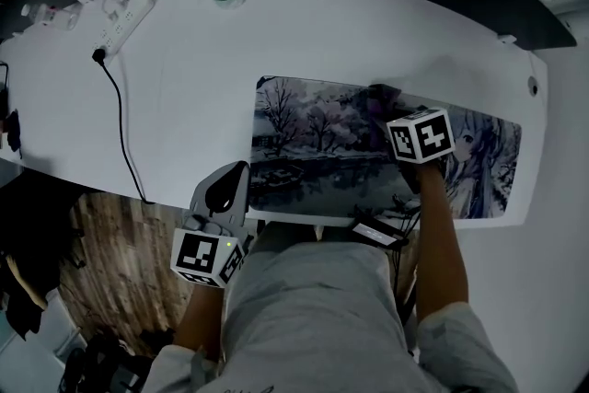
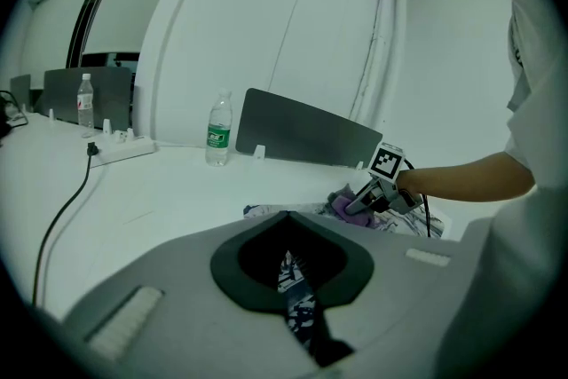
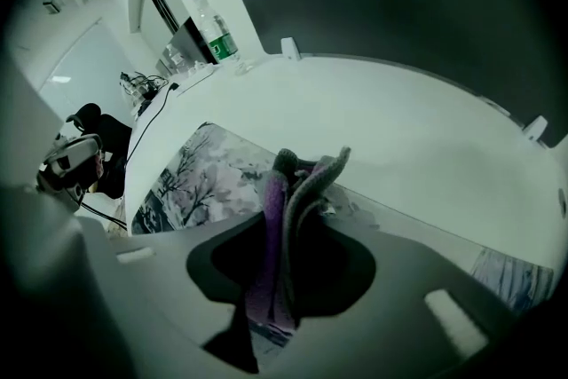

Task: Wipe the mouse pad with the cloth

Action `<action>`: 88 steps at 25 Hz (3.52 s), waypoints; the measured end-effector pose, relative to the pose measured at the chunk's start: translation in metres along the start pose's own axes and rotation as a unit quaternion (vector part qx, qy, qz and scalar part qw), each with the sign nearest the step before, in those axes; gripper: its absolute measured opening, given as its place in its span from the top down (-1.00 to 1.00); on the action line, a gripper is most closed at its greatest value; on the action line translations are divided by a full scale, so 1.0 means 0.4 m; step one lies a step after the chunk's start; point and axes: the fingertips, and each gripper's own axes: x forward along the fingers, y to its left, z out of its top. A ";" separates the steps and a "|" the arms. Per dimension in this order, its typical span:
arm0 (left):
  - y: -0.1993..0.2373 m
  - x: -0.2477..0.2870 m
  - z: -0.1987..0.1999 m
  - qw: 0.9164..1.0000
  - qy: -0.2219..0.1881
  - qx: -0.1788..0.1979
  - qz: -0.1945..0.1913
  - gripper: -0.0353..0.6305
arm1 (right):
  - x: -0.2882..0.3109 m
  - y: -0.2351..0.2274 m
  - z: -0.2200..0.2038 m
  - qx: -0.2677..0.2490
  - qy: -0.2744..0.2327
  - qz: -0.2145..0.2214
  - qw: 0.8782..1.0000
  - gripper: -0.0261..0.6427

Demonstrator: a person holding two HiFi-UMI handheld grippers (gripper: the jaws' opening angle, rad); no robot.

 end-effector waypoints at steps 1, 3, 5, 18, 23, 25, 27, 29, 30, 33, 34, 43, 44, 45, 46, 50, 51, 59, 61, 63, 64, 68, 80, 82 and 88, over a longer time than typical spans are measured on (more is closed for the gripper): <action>0.009 -0.006 0.000 1.000 -0.002 -0.002 0.004 0.84 | 0.009 0.020 0.012 -0.006 0.001 0.004 1.000 0.62; 0.025 -0.016 -0.003 1.000 -0.004 -0.007 0.009 0.84 | 0.026 0.058 0.035 -0.019 0.003 0.011 1.000 0.62; 0.039 -0.027 -0.007 1.000 -0.005 -0.012 0.013 0.84 | 0.044 0.095 0.058 -0.031 0.004 0.020 0.999 0.62; 0.158 -0.124 -0.049 0.996 -0.014 -0.053 0.070 0.84 | 0.164 0.358 0.183 -0.112 0.020 0.088 0.990 0.63; 0.194 -0.170 -0.071 0.993 -0.021 -0.071 0.096 0.84 | 0.199 0.446 0.212 -0.150 0.028 0.105 0.983 0.62; 0.198 -0.180 -0.073 0.992 -0.023 -0.073 0.101 0.84 | 0.209 0.474 0.216 -0.164 0.030 0.109 0.980 0.63; 0.197 -0.185 -0.069 0.992 -0.024 -0.072 0.104 0.84 | 0.215 0.492 0.219 -0.177 0.028 0.110 0.978 0.63; 0.193 -0.189 -0.063 0.991 -0.025 -0.070 0.107 0.84 | 0.218 0.500 0.221 -0.181 0.026 0.113 0.977 0.63; 0.189 -0.190 -0.063 0.991 -0.025 -0.070 0.108 0.84 | 0.217 0.501 0.221 -0.178 0.023 0.118 0.977 0.62; 0.170 -0.184 -0.058 0.992 -0.025 -0.065 0.104 0.84 | 0.199 0.492 0.223 -0.162 0.011 0.137 0.977 0.62; 0.161 -0.179 -0.054 0.993 -0.025 -0.062 0.101 0.84 | 0.187 0.485 0.224 -0.158 0.004 0.141 0.977 0.62; -0.004 -0.043 -0.001 0.999 -0.014 -0.017 0.030 0.83 | 0.004 0.316 0.116 -0.104 -0.040 0.125 0.986 0.62; -0.036 -0.018 0.011 1.000 -0.014 -0.009 0.016 0.84 | -0.017 0.282 0.092 -0.093 -0.043 0.119 0.988 0.62; -0.068 0.007 0.021 1.000 -0.014 -0.001 0.001 0.84 | -0.038 0.247 0.069 -0.080 -0.047 0.111 0.989 0.62; -0.099 0.032 0.032 1.000 -0.014 0.009 -0.014 0.84 | -0.060 0.211 0.046 -0.067 -0.051 0.103 0.991 0.62; -0.228 0.118 0.071 0.997 -0.010 0.037 -0.066 0.84 | -0.151 0.064 -0.060 -0.019 -0.062 0.068 0.996 0.62; -0.260 0.139 0.077 0.996 -0.009 0.042 -0.075 0.84 | -0.174 0.026 -0.087 -0.010 -0.065 0.060 0.996 0.62; -0.553 0.282 0.080 0.989 0.005 0.069 -0.131 0.84 | -0.330 -0.326 -0.348 0.064 -0.063 -0.007 0.996 0.62; -0.612 0.311 0.072 0.987 0.012 0.073 -0.139 0.84 | -0.374 -0.409 -0.407 0.085 -0.064 -0.023 0.994 0.62; -0.666 0.339 0.064 0.987 0.018 0.075 -0.143 0.84 | -0.414 -0.486 -0.461 0.102 -0.064 -0.035 0.992 0.62; -0.693 0.353 0.060 0.986 0.019 0.075 -0.145 0.84 | -0.432 -0.523 -0.488 0.110 -0.064 -0.042 0.991 0.62; -0.785 0.393 0.043 0.985 0.021 0.075 -0.152 0.83 | -0.496 -0.664 -0.591 0.133 -0.059 -0.073 0.987 0.62; -0.868 0.416 0.009 0.988 0.039 0.077 -0.126 0.84 | -0.549 -0.888 -0.761 0.174 -0.035 -0.114 0.977 0.62; -0.870 0.412 0.013 0.989 0.038 0.075 -0.119 0.84 | -0.530 -0.891 -0.770 0.163 -0.023 -0.116 0.979 0.62; -0.860 0.387 0.005 0.991 0.037 0.073 -0.105 0.84 | -0.508 -0.889 -0.769 0.169 -0.027 -0.104 0.980 0.62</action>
